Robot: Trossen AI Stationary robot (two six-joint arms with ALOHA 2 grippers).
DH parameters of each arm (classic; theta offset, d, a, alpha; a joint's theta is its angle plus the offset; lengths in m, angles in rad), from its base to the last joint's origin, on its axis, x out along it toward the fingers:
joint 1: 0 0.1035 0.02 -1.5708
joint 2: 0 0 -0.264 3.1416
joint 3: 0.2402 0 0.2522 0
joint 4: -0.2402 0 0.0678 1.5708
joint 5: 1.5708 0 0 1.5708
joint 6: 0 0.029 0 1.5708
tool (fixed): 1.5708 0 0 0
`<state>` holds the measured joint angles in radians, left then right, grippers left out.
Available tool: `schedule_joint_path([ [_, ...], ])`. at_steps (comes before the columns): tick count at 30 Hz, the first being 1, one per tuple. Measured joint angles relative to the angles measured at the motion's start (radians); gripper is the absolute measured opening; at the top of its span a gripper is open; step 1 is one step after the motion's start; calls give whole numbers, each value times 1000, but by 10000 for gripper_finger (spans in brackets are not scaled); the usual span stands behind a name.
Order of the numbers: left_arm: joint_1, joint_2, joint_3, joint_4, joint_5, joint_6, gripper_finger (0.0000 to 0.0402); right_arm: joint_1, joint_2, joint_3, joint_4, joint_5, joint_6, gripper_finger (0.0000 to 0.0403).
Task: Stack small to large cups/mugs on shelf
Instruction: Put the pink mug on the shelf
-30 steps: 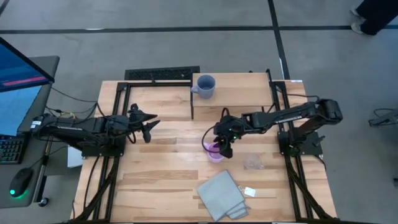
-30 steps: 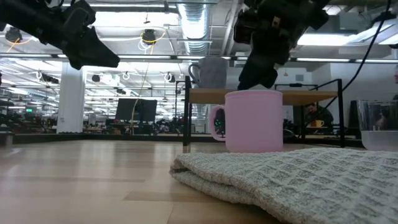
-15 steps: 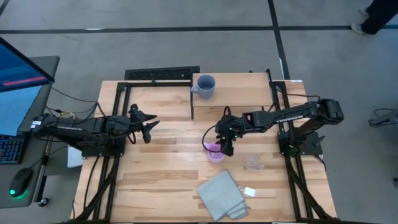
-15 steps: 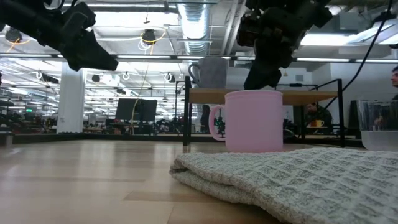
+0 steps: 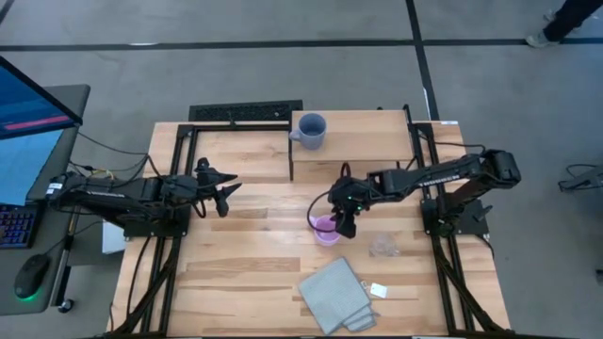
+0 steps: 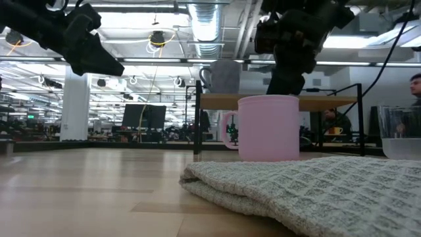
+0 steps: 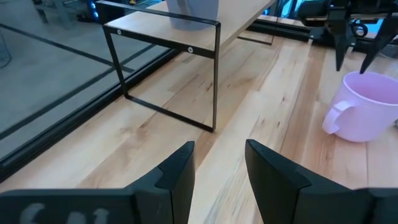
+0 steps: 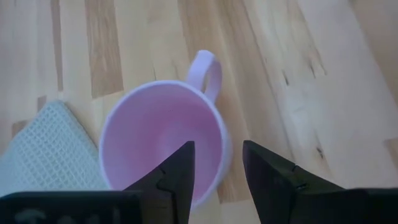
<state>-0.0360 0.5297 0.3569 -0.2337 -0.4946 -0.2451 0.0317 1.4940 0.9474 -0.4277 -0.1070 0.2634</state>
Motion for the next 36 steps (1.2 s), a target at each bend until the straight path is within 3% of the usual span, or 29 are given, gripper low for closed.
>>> schedule_joint_path([
  [7,0,0,0,-24,-1,-1,132,8,2,0,-3,0,44,157],
  [19,0,0,0,-33,-1,-5,132,28,172,36,-3,-45,58,147],
  [24,0,0,1,-42,-1,-5,132,28,237,102,-43,-53,20,110],
  [31,0,0,1,-47,-1,-5,132,27,266,182,-91,-53,-60,22],
  [36,0,0,1,-49,-1,-5,132,25,255,216,-112,-48,-78,21],
])
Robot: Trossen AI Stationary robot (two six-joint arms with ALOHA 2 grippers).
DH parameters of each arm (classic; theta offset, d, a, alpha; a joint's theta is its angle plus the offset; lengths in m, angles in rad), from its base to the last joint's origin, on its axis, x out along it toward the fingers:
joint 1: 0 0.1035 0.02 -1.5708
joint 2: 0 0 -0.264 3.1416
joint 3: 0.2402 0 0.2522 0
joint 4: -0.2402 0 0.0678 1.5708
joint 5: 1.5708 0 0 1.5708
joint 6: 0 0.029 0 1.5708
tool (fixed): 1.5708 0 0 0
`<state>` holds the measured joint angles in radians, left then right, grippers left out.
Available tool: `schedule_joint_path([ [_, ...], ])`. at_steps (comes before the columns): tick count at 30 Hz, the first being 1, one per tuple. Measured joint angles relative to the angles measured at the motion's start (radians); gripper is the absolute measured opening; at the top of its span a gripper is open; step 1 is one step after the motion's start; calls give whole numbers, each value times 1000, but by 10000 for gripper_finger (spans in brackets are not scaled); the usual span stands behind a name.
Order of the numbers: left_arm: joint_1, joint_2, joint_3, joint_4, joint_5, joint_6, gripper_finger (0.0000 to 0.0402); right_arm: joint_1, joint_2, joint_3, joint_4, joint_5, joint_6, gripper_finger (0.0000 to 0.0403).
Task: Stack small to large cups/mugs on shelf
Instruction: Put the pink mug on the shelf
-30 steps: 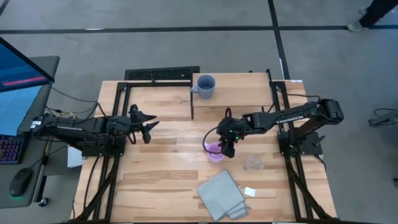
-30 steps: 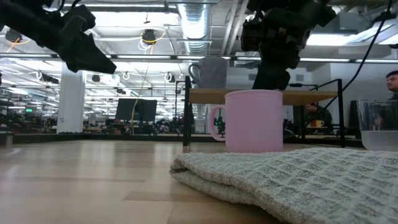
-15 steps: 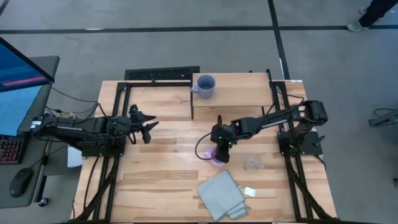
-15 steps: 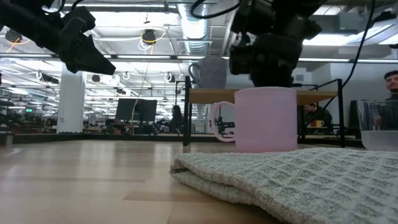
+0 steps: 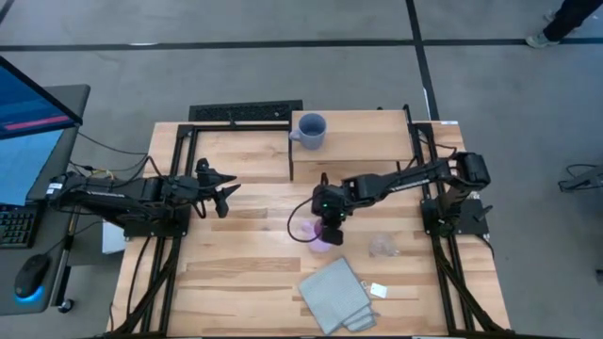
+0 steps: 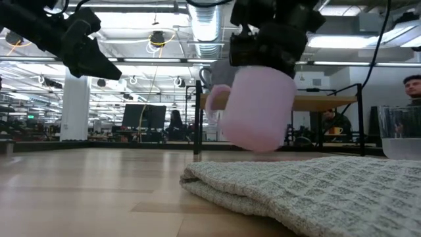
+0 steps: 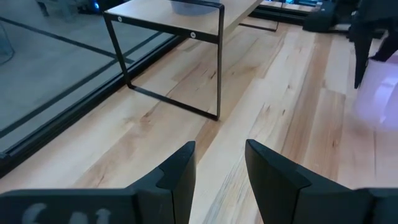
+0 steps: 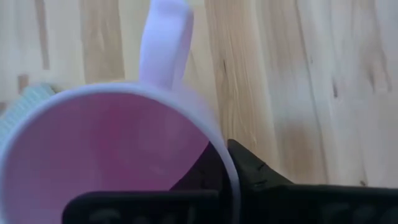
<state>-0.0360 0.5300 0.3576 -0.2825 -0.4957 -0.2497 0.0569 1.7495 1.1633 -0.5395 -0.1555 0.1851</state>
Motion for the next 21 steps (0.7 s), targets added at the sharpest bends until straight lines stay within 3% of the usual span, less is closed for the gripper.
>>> schedule_joint_path([
  [21,0,0,0,4,-2,-7,132,-68,-3,256,-526,26,-94,15],
])
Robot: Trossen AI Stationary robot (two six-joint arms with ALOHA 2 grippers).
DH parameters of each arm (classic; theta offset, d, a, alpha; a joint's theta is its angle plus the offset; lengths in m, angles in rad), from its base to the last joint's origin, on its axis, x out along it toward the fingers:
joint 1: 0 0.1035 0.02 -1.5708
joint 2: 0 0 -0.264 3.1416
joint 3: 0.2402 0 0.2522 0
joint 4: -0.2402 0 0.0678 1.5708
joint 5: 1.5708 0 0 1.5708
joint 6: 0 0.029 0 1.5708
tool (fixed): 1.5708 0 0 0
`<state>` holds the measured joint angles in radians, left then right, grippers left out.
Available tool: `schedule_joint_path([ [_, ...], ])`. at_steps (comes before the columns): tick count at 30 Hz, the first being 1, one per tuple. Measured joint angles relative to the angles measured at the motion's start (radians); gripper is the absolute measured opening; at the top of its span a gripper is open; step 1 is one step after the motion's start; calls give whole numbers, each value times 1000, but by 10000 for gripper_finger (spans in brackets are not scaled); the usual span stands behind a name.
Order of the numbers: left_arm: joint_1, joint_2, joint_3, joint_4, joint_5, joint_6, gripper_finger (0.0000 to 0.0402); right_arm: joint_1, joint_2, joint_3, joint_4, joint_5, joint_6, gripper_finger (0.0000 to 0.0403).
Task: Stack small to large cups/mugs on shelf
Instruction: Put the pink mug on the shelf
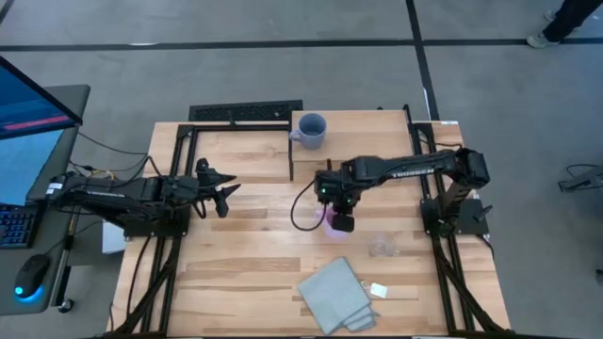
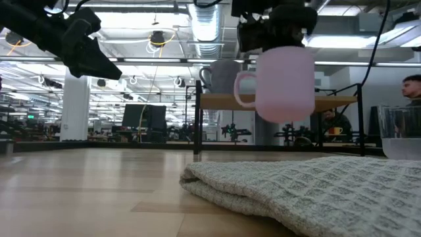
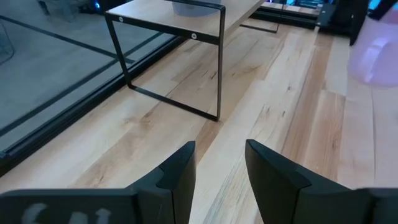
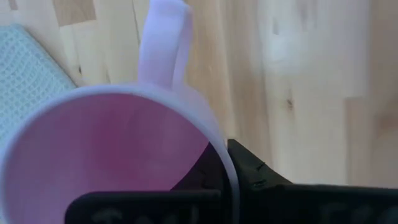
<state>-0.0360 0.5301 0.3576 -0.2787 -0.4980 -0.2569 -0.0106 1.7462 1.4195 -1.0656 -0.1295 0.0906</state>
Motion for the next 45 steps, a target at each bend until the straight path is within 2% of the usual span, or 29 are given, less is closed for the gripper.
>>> schedule_joint_path([
  [8,0,0,0,0,1,-1,132,-110,0,173,-237,4,-77,15],
  [13,0,0,0,0,2,-2,132,-194,0,271,-362,76,-117,15],
  [25,0,0,0,0,22,-2,132,-417,0,485,-433,89,-169,15],
  [29,0,0,0,0,22,-17,132,-481,0,509,-469,137,-181,15],
  [34,0,0,0,0,12,-34,132,-549,0,509,-468,139,-203,15],
  [45,0,0,0,6,-31,-70,132,-622,71,510,-438,185,-263,15],
])
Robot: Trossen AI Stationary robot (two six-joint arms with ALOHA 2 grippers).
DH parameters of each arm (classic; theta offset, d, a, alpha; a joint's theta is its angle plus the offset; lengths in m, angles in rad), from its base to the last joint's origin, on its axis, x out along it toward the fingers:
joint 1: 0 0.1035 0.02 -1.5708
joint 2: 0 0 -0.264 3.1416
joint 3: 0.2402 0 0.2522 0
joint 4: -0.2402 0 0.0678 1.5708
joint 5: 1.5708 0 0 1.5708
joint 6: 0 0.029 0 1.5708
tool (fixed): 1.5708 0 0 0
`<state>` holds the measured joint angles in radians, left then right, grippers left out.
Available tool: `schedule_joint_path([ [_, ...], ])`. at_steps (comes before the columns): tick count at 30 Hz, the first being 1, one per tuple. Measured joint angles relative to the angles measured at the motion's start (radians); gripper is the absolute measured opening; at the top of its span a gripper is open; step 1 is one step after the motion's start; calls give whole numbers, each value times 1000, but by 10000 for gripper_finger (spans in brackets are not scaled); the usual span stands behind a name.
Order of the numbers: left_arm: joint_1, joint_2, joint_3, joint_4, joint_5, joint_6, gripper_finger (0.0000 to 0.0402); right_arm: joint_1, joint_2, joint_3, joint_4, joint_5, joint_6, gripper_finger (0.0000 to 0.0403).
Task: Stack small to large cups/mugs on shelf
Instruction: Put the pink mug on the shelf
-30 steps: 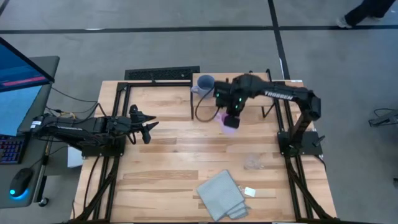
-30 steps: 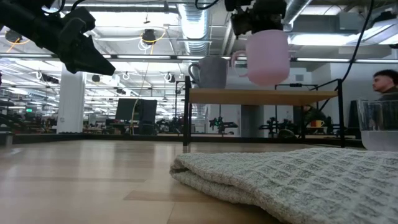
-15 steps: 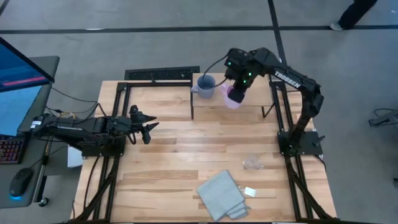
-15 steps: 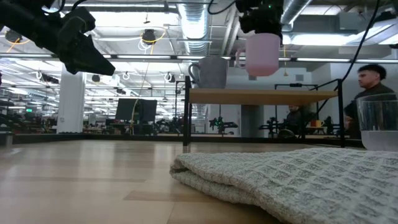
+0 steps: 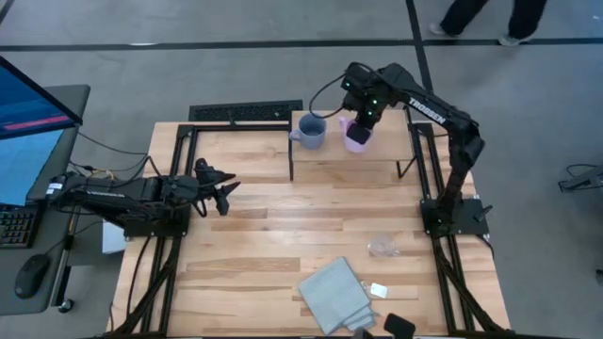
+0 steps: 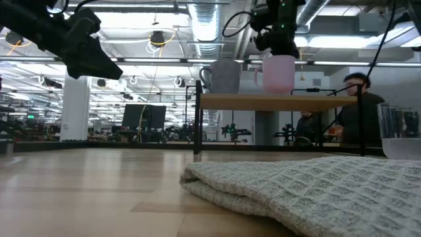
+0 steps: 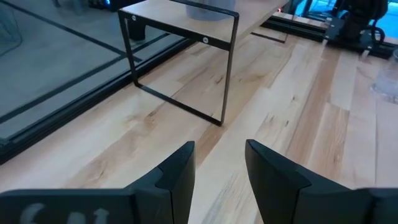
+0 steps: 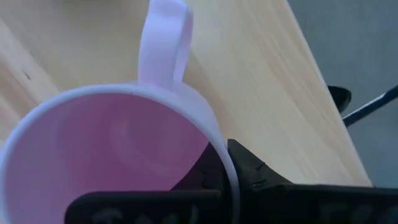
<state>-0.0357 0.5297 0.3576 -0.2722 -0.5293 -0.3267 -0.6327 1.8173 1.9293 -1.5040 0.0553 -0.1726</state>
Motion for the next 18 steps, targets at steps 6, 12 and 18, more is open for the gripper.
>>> schedule_joint_path([
  [6,0,0,0,0,-2,-10,132,-6,37,0,35,-3,-23,15],
  [12,0,0,0,0,-2,-17,132,-35,50,9,51,-5,-29,18],
  [18,0,0,0,0,-2,-22,132,-36,52,49,50,-5,-45,20],
])
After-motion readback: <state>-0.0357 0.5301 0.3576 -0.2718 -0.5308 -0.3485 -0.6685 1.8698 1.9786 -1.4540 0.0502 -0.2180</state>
